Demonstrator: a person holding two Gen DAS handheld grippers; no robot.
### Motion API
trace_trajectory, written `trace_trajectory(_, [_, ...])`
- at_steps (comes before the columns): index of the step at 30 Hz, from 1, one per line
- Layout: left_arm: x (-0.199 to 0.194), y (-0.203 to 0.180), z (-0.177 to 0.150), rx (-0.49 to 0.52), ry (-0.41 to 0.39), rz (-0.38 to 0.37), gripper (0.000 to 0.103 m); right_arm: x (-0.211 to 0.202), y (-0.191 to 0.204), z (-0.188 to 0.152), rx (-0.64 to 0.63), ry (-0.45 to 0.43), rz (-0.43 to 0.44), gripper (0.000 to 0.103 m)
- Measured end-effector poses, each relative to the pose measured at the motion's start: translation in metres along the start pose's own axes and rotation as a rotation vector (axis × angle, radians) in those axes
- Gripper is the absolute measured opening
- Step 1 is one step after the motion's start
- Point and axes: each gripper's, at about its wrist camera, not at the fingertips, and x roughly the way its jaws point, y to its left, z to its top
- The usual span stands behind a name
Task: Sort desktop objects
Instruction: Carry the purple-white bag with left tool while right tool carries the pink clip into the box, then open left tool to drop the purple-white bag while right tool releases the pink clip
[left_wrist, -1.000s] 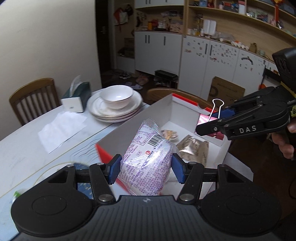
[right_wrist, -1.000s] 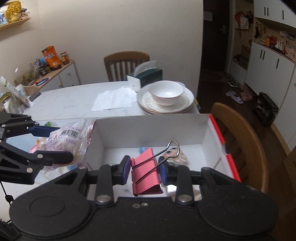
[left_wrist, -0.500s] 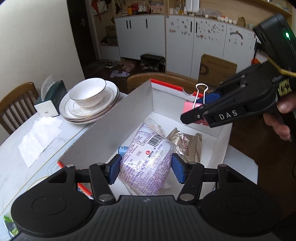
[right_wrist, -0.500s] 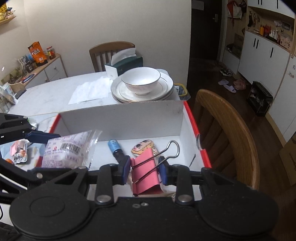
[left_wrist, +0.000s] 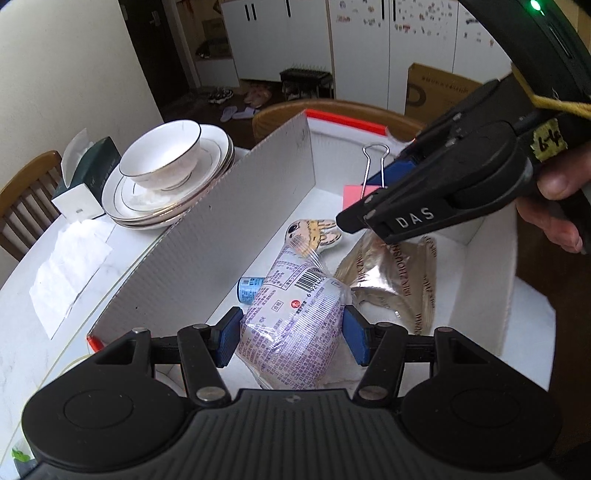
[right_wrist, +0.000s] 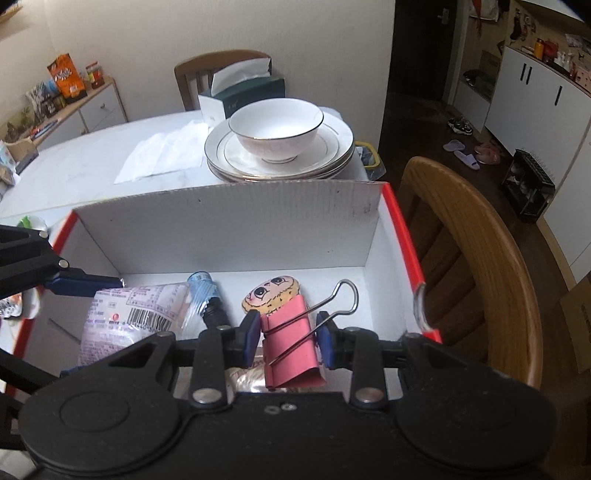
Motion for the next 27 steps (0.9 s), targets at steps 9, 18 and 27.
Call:
trace_trajectory(9, [0.020, 0.011, 0.001, -0.039, 0.080, -0.010, 0.057, 0.023, -0.006, 0.009, 0.001, 0.069, -0.010, 0.032])
trace_trajectory(18, [0.031, 0.013, 0.000, -0.049, 0.122, -0.040, 0.058, 0.034, -0.003, 0.004, -0.012, 0.128, -0.003, 0.031])
trace_trajectory(27, [0.034, 0.016, 0.001, -0.061, 0.121, -0.053, 0.065, 0.035, -0.004, 0.006, -0.013, 0.142, -0.009, 0.037])
